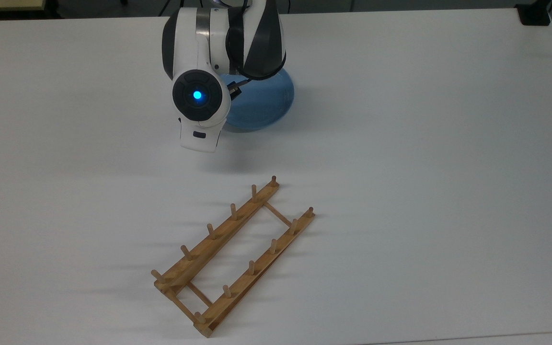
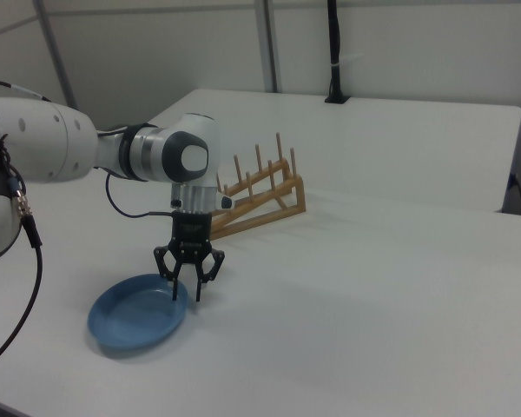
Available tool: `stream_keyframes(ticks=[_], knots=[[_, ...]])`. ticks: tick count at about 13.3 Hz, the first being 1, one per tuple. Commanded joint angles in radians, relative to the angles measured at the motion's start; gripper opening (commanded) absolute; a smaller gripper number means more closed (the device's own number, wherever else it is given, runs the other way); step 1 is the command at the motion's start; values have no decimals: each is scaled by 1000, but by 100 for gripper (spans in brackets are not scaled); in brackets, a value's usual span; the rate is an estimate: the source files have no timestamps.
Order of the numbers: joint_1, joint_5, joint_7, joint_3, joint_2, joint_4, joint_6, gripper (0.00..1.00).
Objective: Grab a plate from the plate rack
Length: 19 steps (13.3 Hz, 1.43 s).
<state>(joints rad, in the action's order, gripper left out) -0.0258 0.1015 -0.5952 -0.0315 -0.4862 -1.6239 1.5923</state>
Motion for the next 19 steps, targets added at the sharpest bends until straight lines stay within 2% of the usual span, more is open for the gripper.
stream_keyframes(ticks=[1,4,7,10,12,16,19], knots=[[13,14,110,4,41,38,-28,100],[15,12,204,1,121,45,-26,100],[39,12,314,1,246,45,-28,100],[46,11,535,2,359,44,-29,100],[64,9,628,4,420,36,-19,100],[70,1,704,7,468,18,-14,100],[72,1,707,5,472,10,-12,100]])
